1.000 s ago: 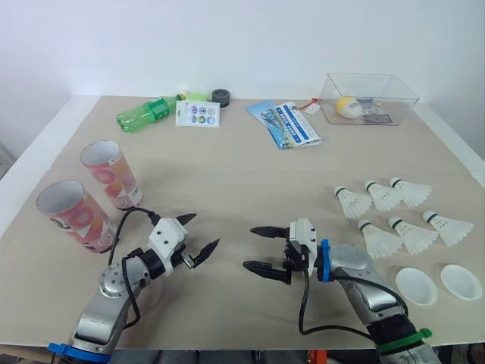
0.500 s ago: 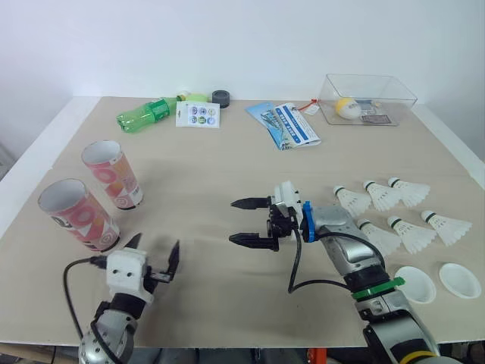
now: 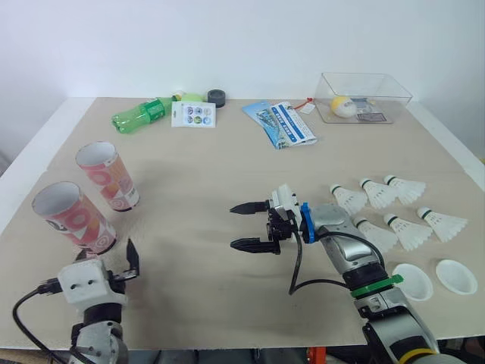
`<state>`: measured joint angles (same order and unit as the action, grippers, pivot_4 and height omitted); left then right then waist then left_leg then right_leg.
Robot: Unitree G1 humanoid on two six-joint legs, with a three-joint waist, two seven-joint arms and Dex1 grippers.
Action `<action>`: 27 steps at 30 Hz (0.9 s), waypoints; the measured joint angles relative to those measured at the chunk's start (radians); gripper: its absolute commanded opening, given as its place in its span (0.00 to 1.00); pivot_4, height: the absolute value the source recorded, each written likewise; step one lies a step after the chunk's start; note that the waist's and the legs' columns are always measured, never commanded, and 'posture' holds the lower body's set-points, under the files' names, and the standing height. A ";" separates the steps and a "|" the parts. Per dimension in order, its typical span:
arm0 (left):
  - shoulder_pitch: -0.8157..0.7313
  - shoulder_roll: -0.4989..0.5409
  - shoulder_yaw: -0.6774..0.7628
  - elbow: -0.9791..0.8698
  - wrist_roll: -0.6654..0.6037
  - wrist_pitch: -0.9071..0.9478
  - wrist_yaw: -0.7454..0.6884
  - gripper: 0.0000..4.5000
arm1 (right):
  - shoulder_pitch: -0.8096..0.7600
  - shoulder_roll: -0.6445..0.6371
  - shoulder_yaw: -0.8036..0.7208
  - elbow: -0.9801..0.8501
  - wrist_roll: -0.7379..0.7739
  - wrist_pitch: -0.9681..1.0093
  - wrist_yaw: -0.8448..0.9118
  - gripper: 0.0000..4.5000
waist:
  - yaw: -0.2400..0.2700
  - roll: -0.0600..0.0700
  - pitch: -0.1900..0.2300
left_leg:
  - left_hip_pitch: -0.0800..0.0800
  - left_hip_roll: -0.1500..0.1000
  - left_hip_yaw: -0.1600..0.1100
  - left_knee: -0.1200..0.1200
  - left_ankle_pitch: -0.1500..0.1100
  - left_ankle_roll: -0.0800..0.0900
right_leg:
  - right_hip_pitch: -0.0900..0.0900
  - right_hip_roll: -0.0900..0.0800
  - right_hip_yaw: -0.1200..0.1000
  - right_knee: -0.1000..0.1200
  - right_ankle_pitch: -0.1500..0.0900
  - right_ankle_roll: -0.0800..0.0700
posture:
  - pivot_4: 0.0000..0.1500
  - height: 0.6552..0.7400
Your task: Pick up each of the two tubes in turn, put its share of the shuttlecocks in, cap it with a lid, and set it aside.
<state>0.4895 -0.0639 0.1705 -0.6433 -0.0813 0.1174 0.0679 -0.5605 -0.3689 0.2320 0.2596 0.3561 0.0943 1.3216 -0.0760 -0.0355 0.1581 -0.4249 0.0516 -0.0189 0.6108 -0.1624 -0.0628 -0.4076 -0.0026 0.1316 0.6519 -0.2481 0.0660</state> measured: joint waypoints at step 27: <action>-0.266 0.246 0.199 0.357 -0.138 0.037 -0.148 1.00 | 0.021 -0.004 -0.002 -0.003 -0.021 -0.018 -0.033 0.99 | 0.000 0.000 0.000 | 0.000 0.001 -0.002 0.000 0.000 0.000 | 0.001 0.002 -0.001 0.001 0.000 0.000 | 1.00 1.00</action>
<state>0.2237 0.1819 0.3693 -0.2864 -0.2193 0.1542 -0.0799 -0.5395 -0.3727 0.2299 0.2569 0.3352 0.0766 1.2886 -0.0763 -0.0355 0.1580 -0.4248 0.0525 -0.0206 0.6104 -0.1625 -0.0631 -0.4068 -0.0008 0.1306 0.6524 -0.2478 0.0656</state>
